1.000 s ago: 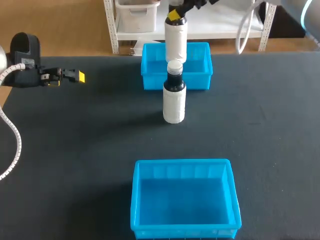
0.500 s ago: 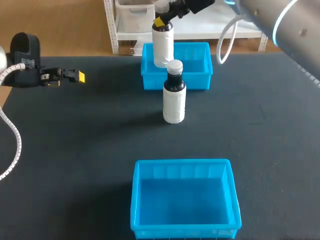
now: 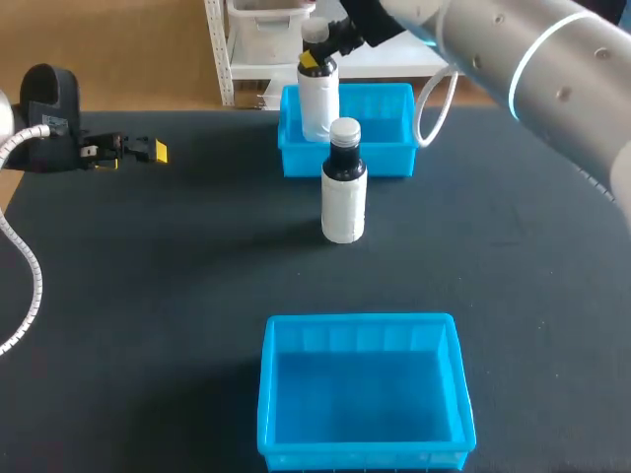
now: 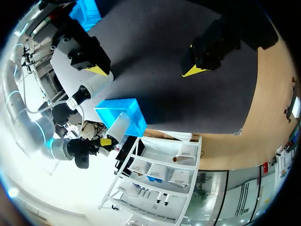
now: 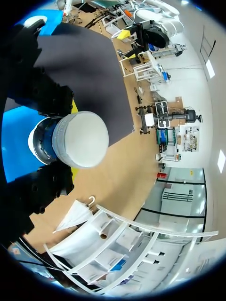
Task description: Pick up the bottle, and place it in the far bin if it is heavy, or in the near bin if it is light.
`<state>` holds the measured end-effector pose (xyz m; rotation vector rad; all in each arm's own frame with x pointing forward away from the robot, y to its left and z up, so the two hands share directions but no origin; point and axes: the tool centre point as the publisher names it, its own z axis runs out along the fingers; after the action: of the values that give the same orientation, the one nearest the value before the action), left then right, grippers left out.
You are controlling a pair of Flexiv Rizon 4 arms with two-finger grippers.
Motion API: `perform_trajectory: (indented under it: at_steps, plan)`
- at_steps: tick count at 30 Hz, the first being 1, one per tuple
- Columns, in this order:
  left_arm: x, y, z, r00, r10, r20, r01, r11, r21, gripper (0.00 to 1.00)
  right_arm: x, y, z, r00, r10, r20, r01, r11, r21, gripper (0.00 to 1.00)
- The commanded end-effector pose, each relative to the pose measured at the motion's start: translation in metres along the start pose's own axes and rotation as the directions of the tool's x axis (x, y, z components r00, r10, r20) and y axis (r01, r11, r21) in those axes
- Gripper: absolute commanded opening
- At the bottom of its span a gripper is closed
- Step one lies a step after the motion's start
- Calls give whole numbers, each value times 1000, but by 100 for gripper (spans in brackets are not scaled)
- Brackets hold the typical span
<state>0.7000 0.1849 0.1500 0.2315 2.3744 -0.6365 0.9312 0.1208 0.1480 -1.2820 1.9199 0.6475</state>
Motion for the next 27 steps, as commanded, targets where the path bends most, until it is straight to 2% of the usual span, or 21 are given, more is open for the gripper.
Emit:
perform_trajectory:
  at_steps: [1,20,21,22,24,27]
  plan:
    - [0,0,0,1000,0,0,0,1000,0,100,-3,-28,11,1000,6,-8,-8,948,-319,0]
    - [0,0,0,1000,0,0,0,1000,0,100,13,-28,22,999,32,3,-29,938,-346,0]
    - [0,0,0,1000,0,0,0,1000,0,100,13,-27,23,999,34,2,-31,936,-350,2]
    - [0,0,0,1000,0,0,0,1000,0,100,14,-27,23,999,35,2,-32,935,-352,8]
    - [0,0,0,1000,0,0,0,1000,0,100,14,-26,24,999,34,0,-32,934,-356,34]
    - [0,0,0,1000,0,0,0,1000,0,100,15,-25,24,999,33,-3,-32,933,-360,38]
